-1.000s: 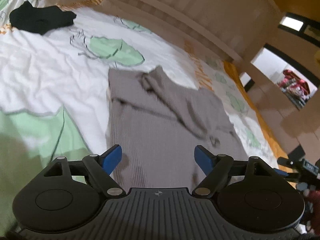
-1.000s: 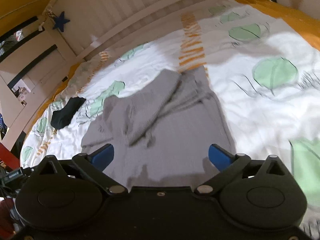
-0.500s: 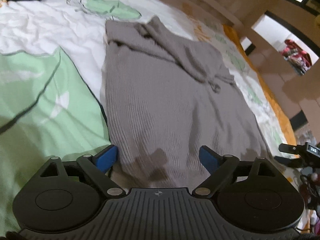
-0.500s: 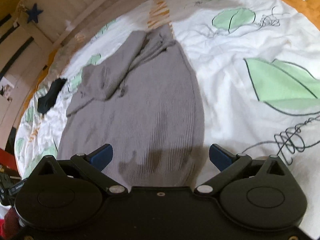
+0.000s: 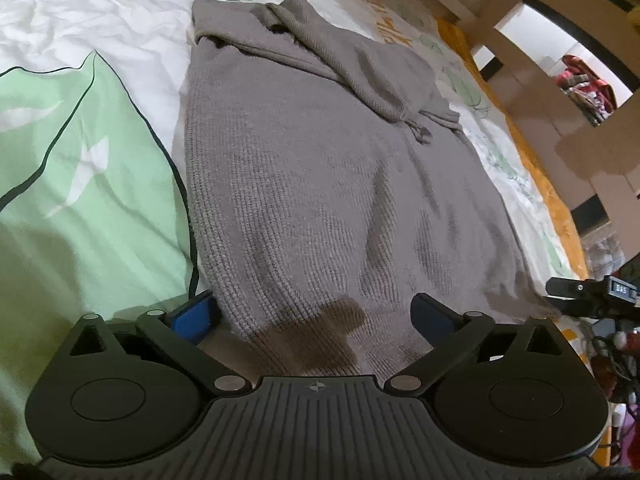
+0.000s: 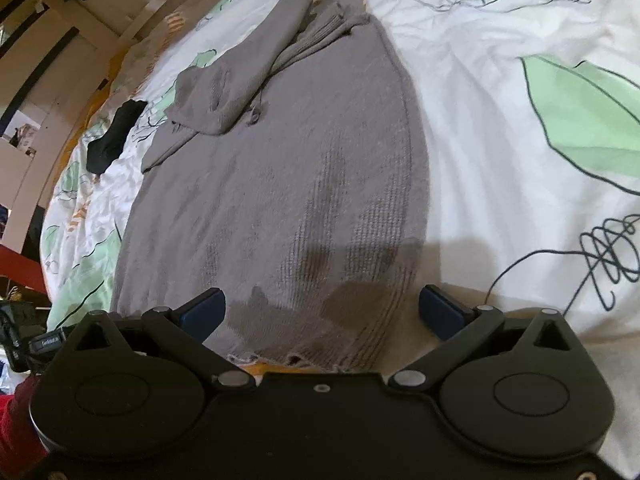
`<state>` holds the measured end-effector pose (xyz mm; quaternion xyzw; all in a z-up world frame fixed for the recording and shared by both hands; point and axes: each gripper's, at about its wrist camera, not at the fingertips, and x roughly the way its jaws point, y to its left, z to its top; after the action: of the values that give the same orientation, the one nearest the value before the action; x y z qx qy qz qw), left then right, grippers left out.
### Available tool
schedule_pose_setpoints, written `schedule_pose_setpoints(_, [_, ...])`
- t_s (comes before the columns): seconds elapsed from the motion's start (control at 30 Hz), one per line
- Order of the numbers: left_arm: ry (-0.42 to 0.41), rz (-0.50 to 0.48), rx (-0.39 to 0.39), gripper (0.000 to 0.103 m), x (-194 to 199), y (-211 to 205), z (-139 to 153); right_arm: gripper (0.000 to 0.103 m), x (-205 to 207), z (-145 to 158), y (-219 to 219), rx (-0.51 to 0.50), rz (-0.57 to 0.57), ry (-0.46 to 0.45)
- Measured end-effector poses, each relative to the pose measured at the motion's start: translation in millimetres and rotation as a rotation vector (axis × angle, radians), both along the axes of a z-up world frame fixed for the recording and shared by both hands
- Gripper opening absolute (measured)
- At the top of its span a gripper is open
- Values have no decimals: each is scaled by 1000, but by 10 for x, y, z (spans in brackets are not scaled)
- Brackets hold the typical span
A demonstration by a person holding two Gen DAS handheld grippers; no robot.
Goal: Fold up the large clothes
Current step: 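Grasp the sweater hem with the left tool while the right tool grasps it too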
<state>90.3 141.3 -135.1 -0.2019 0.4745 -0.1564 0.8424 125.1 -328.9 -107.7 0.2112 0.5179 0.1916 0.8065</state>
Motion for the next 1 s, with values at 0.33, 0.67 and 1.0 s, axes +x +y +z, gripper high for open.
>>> schedule_pose_setpoints(0.33, [7,24,-82,69,-154,103,60,103,-12,22,-7,32,25,7])
schedule_pose_setpoints(0.67, [86,77,-182,16,-193,213,-28,78,11,32,11,20,31,27])
schedule_pose_setpoints(1.0, [18,151,-393,7,-238,361,146,19,-2,36,-158,218,-16,27])
